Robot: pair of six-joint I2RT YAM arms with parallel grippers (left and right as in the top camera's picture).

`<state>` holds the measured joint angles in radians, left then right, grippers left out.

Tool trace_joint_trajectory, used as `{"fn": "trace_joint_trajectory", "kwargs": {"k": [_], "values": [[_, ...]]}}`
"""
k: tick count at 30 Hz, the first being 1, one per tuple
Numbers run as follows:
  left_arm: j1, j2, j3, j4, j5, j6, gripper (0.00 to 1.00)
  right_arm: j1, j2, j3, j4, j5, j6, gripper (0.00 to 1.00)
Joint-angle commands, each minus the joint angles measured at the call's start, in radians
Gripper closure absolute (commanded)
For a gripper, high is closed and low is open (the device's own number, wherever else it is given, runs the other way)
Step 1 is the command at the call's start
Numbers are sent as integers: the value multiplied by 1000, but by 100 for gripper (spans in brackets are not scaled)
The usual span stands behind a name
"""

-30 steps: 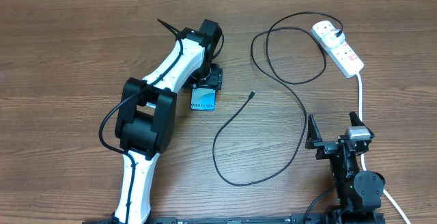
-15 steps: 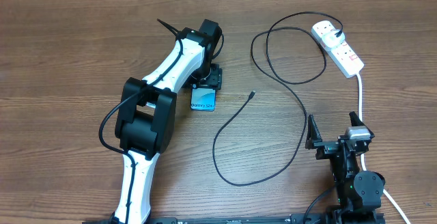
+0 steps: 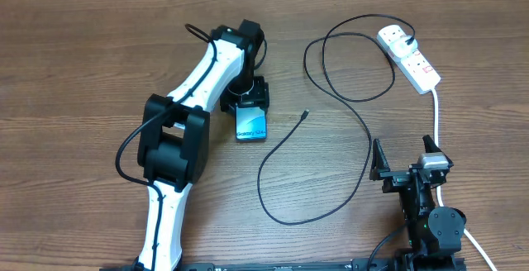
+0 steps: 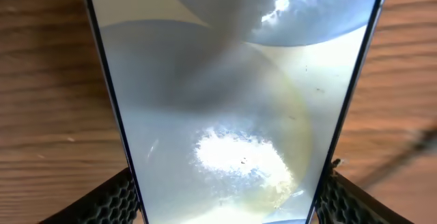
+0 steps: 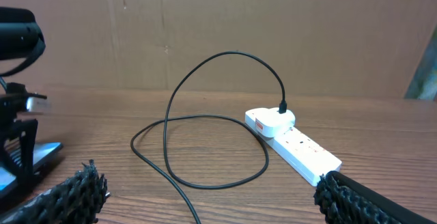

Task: Plug charger to phone and switch on socket
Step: 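Lift the smartphone with the left gripper and tilt it upright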

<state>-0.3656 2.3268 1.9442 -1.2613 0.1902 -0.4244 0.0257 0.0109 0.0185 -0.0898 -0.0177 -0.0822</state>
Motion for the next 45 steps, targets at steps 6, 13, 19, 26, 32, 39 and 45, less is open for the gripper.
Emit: {"fn": "trace_joint_trajectory", "kwargs": {"k": [6, 13, 19, 26, 32, 39, 45], "values": [[54, 9, 72, -24, 467, -26, 30, -5, -8, -10, 5, 13, -5, 0], [124, 9, 72, -21, 836, -25, 30, -5, -8, -10, 5, 13, -5, 0], [172, 9, 72, -18, 1070, -30, 30, -5, -8, -10, 5, 13, -5, 0], [220, 9, 72, -10, 1120, -86, 30, -5, -8, -10, 5, 13, -5, 0], [234, 9, 72, -10, 1258, -90, 31, -5, -8, -10, 5, 13, -5, 0], [233, 8, 72, -10, 1330, -89, 33, -5, -8, -10, 5, 13, -5, 0], [233, 8, 72, -10, 1375, -89, 33, -3, -8, -10, 30, -50, 45, 0]]}}
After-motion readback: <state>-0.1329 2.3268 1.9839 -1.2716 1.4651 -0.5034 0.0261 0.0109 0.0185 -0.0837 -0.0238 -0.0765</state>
